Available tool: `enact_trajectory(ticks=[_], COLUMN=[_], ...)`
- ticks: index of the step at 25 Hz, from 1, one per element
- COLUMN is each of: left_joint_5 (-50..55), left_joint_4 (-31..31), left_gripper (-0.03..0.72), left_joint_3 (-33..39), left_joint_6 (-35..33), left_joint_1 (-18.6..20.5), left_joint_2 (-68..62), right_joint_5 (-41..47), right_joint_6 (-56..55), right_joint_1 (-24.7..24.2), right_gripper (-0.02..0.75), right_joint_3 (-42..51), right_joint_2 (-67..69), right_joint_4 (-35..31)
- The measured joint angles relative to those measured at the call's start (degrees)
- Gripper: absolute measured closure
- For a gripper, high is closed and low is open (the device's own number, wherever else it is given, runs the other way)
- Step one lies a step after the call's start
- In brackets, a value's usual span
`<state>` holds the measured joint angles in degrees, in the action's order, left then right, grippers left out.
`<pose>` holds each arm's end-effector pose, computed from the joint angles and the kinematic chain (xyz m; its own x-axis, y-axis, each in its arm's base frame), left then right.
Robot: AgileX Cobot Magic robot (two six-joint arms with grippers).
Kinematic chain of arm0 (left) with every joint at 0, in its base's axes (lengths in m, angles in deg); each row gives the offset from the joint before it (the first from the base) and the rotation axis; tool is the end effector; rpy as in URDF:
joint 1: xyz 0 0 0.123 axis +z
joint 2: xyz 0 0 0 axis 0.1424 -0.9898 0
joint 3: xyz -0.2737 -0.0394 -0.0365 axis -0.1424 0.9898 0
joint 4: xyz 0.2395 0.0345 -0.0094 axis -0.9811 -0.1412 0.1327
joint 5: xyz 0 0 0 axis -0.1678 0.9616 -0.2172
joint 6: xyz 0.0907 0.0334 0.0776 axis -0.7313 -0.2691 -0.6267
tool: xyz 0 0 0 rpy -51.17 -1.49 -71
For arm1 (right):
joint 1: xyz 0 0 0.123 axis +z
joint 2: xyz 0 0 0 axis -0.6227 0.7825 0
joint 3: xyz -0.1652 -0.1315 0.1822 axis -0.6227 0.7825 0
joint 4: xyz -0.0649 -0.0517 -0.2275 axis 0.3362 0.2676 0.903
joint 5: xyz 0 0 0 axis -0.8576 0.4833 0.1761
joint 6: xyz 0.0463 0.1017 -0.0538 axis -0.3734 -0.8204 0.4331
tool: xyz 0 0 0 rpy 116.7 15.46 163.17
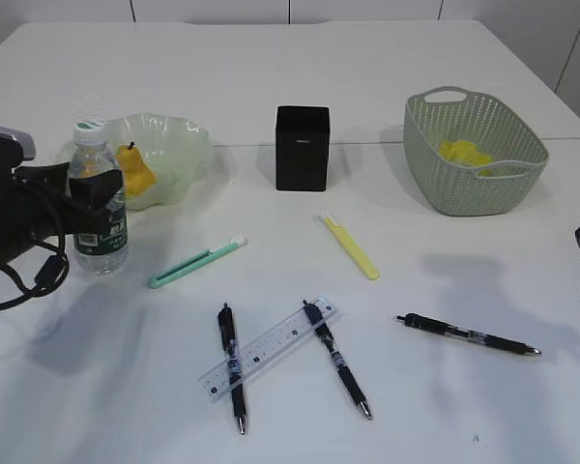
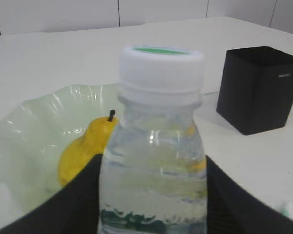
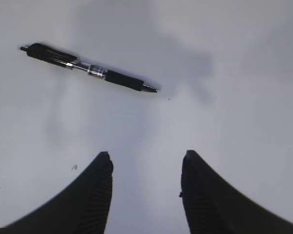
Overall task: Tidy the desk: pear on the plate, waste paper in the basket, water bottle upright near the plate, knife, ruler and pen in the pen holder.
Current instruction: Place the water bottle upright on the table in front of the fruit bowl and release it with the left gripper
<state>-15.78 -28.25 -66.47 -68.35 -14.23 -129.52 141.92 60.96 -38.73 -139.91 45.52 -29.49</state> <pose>0.3631 -0.0683 0.1227 -0.1403 0.0099 -0.9901 0.3385 0.9402 -0.0386 0.2461 0.0083 0.2162 -0.9672 0.0671 -0.2452 0.0466 0.9950 0.0886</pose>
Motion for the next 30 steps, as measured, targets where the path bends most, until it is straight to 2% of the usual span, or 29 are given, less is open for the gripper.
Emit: enact_trajectory(ticks=[10, 17, 24, 30], left_joint_5=[-0.12, -0.12, -0.24, -0.37], left_joint_4=[-2.56, 3.31, 5.2, 9.35], left_gripper=[0.321, 0.321, 0.321, 0.321], left_joint_3=[-0.08, 0.04, 0.31, 0.44], left_joint_6=[-0.11, -0.11, -0.55, -3.92], left_joint_1=[1.1, 1.1, 1.1, 1.1], left_joint_2=[0.0, 0.0, 0.0, 0.0], right_joint_5=[0.0, -0.14, -0.14, -0.14], right_joint_6=[-0.01, 0.1, 0.21, 0.57], right_joint_1=[0.0, 0.0, 0.0, 0.0], right_gripper=[0.386, 0.387, 0.386, 0.386], right_joint_3=[0.0, 0.0, 0.0, 0.0], right_joint_2=[0.0, 0.0, 0.0, 0.0], right_joint_4=[0.04, 0.13, 0.13, 0.13])
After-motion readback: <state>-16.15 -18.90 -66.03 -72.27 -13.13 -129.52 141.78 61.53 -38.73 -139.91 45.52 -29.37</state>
